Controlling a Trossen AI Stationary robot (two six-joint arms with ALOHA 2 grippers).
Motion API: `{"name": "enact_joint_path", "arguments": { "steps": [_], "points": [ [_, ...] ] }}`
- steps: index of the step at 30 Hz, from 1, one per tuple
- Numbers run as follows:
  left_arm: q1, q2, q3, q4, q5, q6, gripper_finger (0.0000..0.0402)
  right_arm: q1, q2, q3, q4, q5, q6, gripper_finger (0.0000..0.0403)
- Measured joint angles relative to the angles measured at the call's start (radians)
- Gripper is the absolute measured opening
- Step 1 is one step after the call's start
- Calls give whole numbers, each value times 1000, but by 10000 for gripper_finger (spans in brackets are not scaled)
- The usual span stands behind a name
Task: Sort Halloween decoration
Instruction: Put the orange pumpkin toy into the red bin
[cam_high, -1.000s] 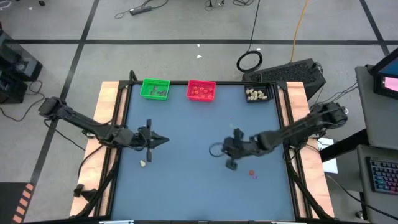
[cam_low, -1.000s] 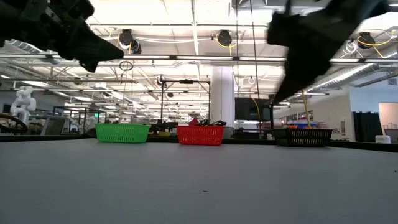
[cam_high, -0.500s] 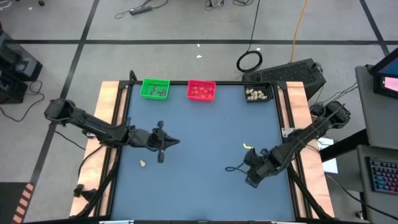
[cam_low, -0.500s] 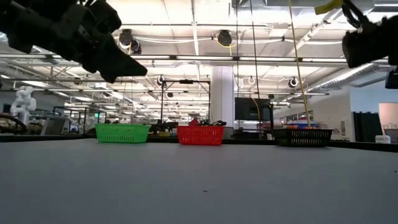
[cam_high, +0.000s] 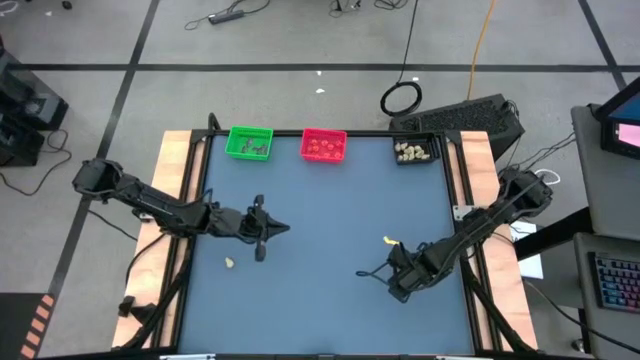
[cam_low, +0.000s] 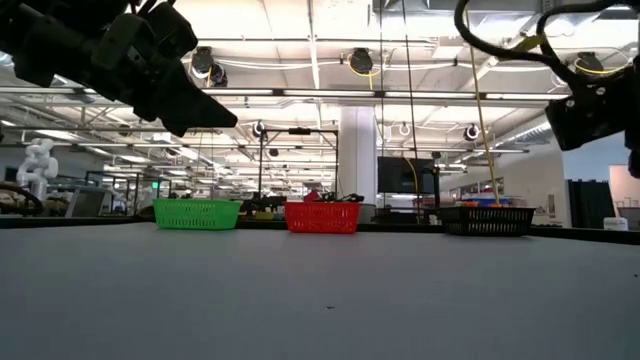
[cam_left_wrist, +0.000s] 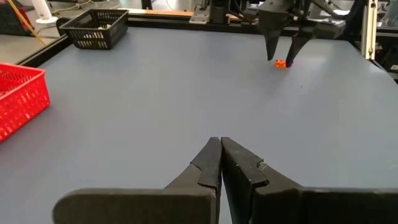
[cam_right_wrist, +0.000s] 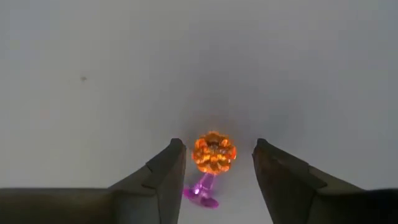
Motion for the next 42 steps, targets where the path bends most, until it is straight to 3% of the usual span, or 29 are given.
{"name": "enact_joint_path", "arguments": {
  "steps": [9, 18, 26, 33, 42],
  "points": [
    [0, 0, 0, 0, 0, 0, 17, -12, 56, 4, 26, -25, -12, 154],
    [0, 0, 0, 0, -1, 0, 17, -13, 54, 6, 17, -43, -39, 80],
    [0, 0, 0, 0, -2, 0, 17, -26, 53, 95, -36, -53, -118, 87],
    [0, 0, 0, 0, -2, 0, 17, -63, 53, 165, -71, 2, -193, 85],
    [0, 0, 0, 24, -2, 5, 17, -212, 52, 232, -65, 108, -402, 85]
  ]
}}
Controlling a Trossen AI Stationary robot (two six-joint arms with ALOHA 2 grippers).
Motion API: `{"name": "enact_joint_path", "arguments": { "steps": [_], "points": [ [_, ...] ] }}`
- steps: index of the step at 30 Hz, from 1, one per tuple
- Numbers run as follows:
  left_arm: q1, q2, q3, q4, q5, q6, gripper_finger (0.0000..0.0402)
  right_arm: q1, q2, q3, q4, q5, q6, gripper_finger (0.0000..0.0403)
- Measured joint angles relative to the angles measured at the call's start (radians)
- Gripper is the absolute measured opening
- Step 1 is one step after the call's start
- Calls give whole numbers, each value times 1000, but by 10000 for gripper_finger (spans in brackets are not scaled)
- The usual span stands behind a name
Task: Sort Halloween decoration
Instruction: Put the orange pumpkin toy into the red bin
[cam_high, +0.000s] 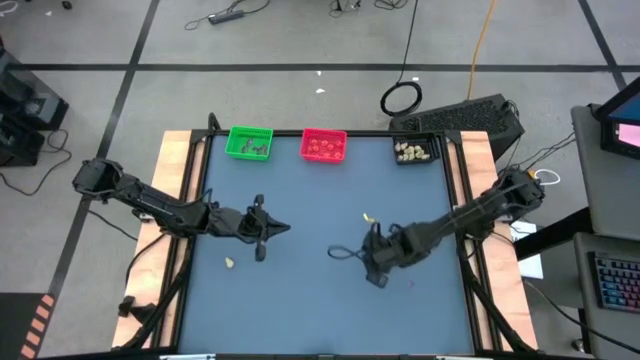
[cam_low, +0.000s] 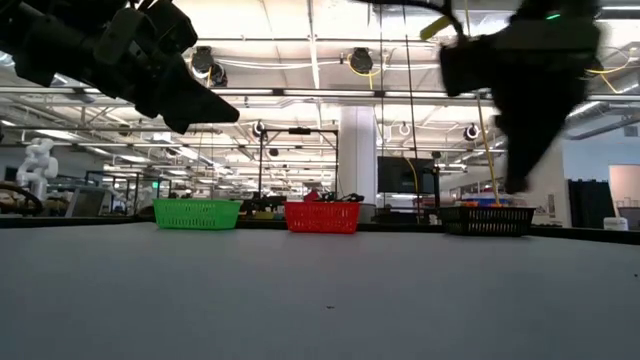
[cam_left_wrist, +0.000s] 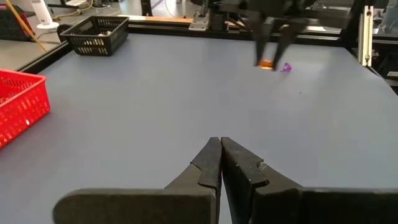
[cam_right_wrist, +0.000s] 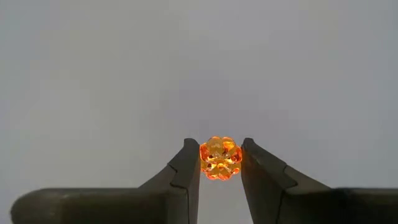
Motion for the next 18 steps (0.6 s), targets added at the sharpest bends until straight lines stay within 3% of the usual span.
{"name": "enact_joint_path", "arguments": {
  "steps": [10, 18],
  "points": [
    [0, 0, 0, 0, 0, -4, 17, -338, 0, 59, 183, 109, -418, 85],
    [0, 0, 0, 0, 0, -4, 17, -624, 29, 151, 354, 108, -717, 85]
  ]
}}
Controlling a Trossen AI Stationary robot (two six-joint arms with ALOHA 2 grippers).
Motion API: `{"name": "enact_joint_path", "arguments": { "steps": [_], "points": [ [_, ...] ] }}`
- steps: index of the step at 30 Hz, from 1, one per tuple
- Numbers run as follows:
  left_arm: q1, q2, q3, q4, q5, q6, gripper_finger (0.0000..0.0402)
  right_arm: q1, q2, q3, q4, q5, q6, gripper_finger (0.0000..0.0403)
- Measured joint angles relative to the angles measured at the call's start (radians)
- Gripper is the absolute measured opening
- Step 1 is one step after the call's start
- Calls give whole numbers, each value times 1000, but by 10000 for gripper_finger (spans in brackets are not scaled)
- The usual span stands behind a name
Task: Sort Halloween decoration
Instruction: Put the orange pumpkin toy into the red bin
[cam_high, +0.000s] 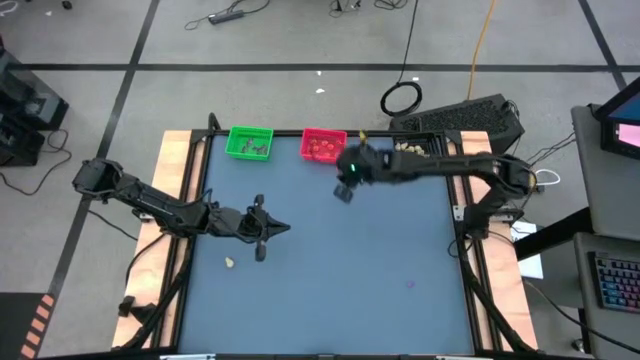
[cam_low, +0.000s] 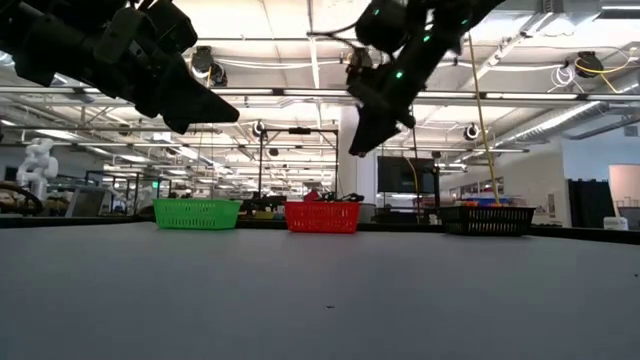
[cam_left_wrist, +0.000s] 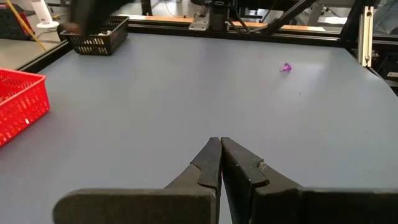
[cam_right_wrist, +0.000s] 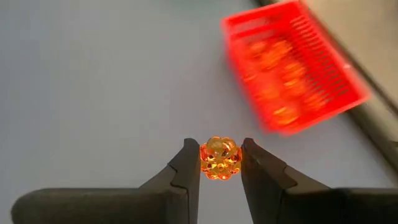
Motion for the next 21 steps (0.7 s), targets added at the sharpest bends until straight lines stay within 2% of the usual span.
{"name": "enact_joint_path", "arguments": {
  "steps": [3, 10, 16, 21],
  "points": [
    [0, 0, 0, 0, 0, 0, 17, -93, 64, 74, 0, -7, -81, 85],
    [0, 0, 0, -1, 0, 0, 17, -251, 311, 318, -23, -113, -174, 86],
    [0, 0, 0, -2, 0, 1, 17, -311, 507, 527, -194, -163, -180, 87],
    [0, 0, 0, -2, 3, 4, 17, -329, 609, 636, -234, -237, -176, 88]
  ]
}}
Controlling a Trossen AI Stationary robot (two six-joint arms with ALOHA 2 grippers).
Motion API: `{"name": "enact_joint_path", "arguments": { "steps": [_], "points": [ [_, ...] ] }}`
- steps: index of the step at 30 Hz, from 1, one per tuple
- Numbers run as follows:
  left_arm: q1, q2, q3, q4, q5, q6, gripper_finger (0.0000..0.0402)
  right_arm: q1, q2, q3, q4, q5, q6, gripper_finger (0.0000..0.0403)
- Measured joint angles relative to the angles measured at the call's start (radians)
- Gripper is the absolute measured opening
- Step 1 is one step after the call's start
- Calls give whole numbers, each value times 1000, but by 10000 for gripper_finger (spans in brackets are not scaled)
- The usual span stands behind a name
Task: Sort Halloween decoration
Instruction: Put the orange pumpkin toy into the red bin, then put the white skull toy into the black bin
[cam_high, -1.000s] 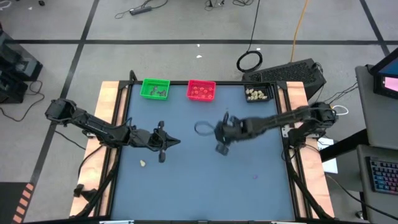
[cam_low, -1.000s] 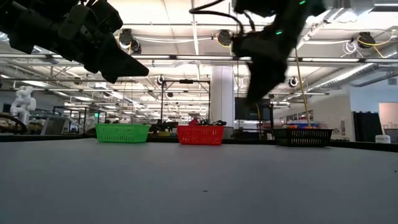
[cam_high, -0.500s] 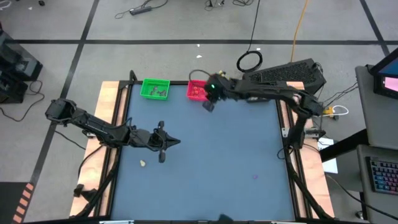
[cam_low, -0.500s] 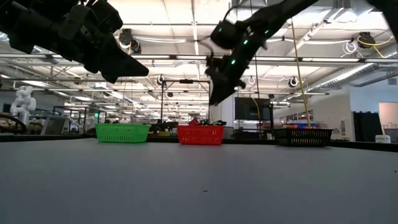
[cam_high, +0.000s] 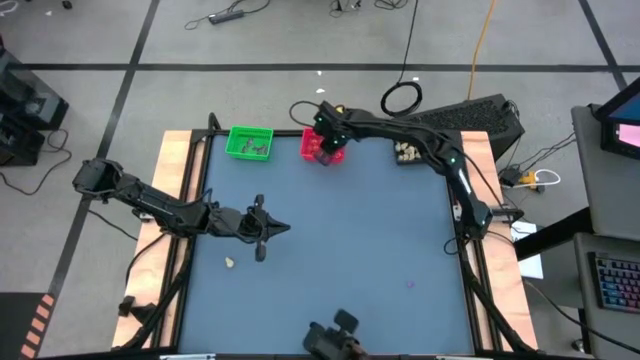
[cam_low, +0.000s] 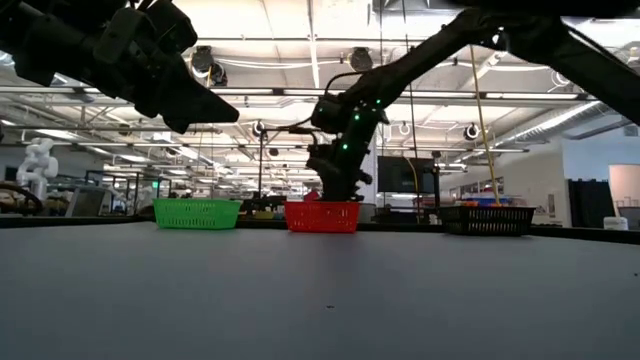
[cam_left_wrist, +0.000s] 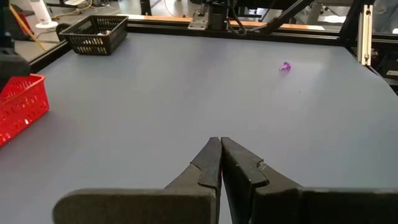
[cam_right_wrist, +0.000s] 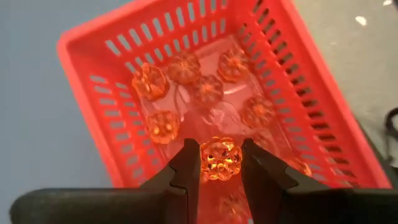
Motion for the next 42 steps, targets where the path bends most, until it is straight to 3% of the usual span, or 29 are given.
{"name": "enact_joint_path", "arguments": {
  "steps": [7, 15, 19, 22, 30, 35, 42],
  "points": [
    [0, 0, 0, -2, 5, 1, 17, -11, 44, 41, -16, -30, 11, 100],
    [0, 0, 0, -30, 46, 3, 17, -10, -5, 42, -7, -26, 18, 178],
    [0, -22, 55, -214, 59, 26, 17, 4, -53, 42, -18, -18, 1, 198],
    [-5, -48, 146, -474, 110, 54, 17, 29, -87, 42, -17, 54, -38, 172],
    [-97, -57, 412, -1182, 172, -10, 17, 115, -155, 32, 56, 53, -123, 11],
    [-209, -58, 493, -1422, 181, -138, 17, 168, -207, -110, 260, 52, -129, 7],
    [-368, -53, 478, -1485, 218, -278, 17, 253, -377, -497, 625, 54, -115, 1]
  ]
}}
